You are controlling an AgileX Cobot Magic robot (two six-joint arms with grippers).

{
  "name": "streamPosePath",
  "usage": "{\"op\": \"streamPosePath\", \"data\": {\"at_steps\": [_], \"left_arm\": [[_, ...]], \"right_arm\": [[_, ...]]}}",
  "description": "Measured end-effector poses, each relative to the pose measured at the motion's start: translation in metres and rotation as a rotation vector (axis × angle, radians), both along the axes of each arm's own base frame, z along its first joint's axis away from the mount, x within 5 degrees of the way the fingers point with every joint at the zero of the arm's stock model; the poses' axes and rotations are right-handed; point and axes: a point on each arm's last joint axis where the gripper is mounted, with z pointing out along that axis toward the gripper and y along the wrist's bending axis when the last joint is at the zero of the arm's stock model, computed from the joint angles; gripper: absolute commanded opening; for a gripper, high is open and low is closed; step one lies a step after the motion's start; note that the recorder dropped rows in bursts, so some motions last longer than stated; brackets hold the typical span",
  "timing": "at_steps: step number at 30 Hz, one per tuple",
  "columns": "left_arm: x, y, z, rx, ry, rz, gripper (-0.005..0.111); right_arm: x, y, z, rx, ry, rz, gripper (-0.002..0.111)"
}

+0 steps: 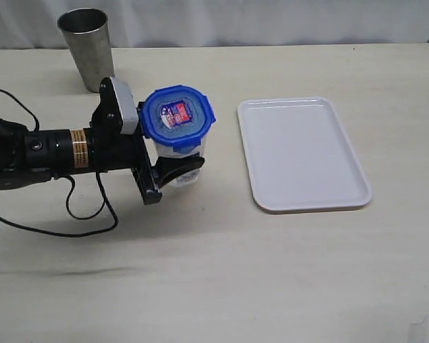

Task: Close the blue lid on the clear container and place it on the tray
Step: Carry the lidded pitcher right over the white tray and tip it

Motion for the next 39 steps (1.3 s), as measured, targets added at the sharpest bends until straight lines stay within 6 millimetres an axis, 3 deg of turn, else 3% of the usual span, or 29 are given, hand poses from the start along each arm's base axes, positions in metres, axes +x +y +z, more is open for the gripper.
{"op": "streamPosePath", "data": {"at_steps": [3, 6, 11, 14, 27, 39], "left_arm": [[0.02, -0.014, 0.012, 0.018, -0.01, 0.024, 0.0], [0.037, -0.046, 0.022, 0.16, -0.066, 0.044, 0.0], [0.056, -0.095, 0.053, 0.367, -0.188, 0.127, 0.0], [0.06, -0.108, 0.063, 0.447, -0.225, 0.174, 0.0], [0.054, -0.166, 0.035, 1.038, -0.493, 0.181, 0.0], [0.04, -0.194, 0.052, 1.307, -0.957, 0.144, 0.0]], "right_arm": [[0.0, 0.0, 0.0, 0.0, 0.004, 0.0, 0.005], [0.0, 0.0, 0.0, 0.0, 0.004, 0.0, 0.005], [0.0, 0.0, 0.0, 0.0, 0.004, 0.0, 0.005], [0.0, 0.0, 0.0, 0.0, 0.004, 0.0, 0.005], [0.0, 0.0, 0.0, 0.0, 0.005, 0.0, 0.005], [0.0, 0.0, -0.001, 0.0, 0.006, 0.0, 0.005]]}}
